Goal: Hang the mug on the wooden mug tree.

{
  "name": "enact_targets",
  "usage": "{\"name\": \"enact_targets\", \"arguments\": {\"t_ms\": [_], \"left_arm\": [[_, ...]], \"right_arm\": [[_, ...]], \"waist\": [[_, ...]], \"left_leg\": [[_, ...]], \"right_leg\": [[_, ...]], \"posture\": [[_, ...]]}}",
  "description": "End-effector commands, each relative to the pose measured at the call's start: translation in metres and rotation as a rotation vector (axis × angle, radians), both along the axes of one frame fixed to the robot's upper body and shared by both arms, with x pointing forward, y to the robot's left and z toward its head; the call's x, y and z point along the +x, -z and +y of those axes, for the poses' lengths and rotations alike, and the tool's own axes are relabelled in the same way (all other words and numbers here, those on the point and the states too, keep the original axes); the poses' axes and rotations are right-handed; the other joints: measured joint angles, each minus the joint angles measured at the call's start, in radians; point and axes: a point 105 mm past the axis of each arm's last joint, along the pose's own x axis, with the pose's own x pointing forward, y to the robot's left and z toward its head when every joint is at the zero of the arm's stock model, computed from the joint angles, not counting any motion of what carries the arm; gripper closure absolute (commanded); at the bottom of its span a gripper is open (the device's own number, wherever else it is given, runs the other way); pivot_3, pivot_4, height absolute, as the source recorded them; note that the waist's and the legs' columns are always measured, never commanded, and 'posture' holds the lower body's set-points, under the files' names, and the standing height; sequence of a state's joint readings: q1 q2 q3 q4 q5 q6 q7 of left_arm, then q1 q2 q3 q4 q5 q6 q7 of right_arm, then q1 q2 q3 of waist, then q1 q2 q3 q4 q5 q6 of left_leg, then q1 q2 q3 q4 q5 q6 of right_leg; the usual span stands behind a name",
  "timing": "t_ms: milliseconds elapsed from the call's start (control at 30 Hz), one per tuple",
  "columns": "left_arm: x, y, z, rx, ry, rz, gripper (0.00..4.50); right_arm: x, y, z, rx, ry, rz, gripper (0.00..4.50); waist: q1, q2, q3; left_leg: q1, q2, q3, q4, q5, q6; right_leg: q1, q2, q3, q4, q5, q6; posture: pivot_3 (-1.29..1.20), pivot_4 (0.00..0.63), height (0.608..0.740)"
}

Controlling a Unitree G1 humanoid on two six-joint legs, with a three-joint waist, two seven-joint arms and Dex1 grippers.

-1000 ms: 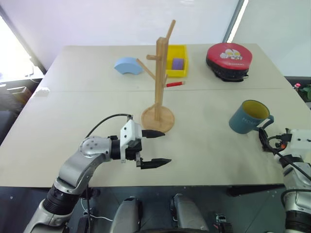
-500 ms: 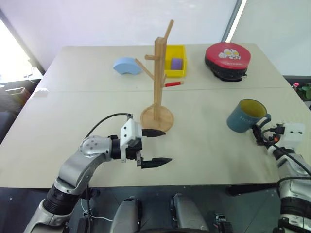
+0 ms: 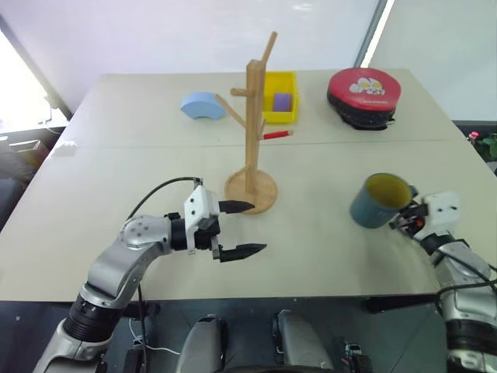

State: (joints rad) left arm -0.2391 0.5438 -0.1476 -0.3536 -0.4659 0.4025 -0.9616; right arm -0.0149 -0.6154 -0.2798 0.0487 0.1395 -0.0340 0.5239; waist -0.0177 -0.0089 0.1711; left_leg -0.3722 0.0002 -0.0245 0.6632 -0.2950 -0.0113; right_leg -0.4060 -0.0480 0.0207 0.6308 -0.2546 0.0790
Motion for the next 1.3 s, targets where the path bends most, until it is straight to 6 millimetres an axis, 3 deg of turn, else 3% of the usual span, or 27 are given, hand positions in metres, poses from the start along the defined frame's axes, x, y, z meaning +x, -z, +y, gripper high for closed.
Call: {"name": "enact_targets", "arguments": {"t_ms": [33, 133, 200, 567, 1000, 1300], "left_arm": [[0.006, -0.007, 0.010, -0.006, -0.042, -0.056, 0.00], [0.014, -0.008, 0.018, -0.009, -0.080, -0.071, 0.00], [0.017, -0.010, 0.023, -0.016, -0.094, -0.078, 0.00], [0.025, -0.038, 0.043, -0.102, -0.111, -0.073, 0.00], [0.024, -0.059, 0.056, -0.176, -0.168, -0.079, 0.00], [0.022, -0.068, 0.066, -0.206, -0.208, -0.090, 0.00]], "right_arm": [[-0.007, -0.030, 0.063, -0.156, -0.238, -0.077, 4.47], [-0.015, -0.056, 0.109, -0.234, -0.387, -0.132, 4.47], [-0.017, -0.072, 0.128, -0.255, -0.434, -0.166, 4.47], [0.019, -0.139, 0.152, -0.328, -0.458, -0.234, 4.47], [0.038, -0.149, 0.161, -0.350, -0.524, -0.220, 4.47], [0.052, -0.152, 0.184, -0.421, -0.613, -0.199, 4.47]], "waist": [[0.001, -0.001, 0.000], [0.005, 0.000, 0.001], [0.005, -0.001, 0.001], [0.006, -0.003, 0.002], [0.005, -0.003, 0.002], [0.004, -0.003, 0.002]], "left_leg": [[0.000, 0.001, 0.000, 0.000, 0.000, 0.000], [0.000, 0.001, -0.001, 0.000, 0.000, 0.000], [0.000, 0.001, -0.001, 0.001, 0.000, 0.000], [-0.003, -0.001, -0.001, 0.001, 0.000, 0.000], [-0.003, -0.002, -0.002, 0.000, 0.000, 0.000], [-0.003, -0.003, -0.001, 0.000, 0.000, 0.000]], "right_leg": [[0.000, 0.001, 0.000, 0.000, 0.000, 0.000], [0.000, 0.001, 0.000, 0.001, 0.000, 0.000], [0.000, 0.001, -0.001, 0.001, -0.001, -0.002], [-0.002, -0.003, -0.002, 0.000, -0.001, -0.002], [-0.002, -0.007, -0.004, 0.000, 0.000, 0.000], [-0.002, -0.008, -0.005, 0.000, 0.001, 0.001]], "posture": [[0.00, 0.150, 0.735], [0.00, 0.150, 0.735], [0.00, 0.150, 0.735], [0.00, 0.150, 0.735], [0.00, 0.150, 0.735], [0.00, 0.150, 0.735]]}}
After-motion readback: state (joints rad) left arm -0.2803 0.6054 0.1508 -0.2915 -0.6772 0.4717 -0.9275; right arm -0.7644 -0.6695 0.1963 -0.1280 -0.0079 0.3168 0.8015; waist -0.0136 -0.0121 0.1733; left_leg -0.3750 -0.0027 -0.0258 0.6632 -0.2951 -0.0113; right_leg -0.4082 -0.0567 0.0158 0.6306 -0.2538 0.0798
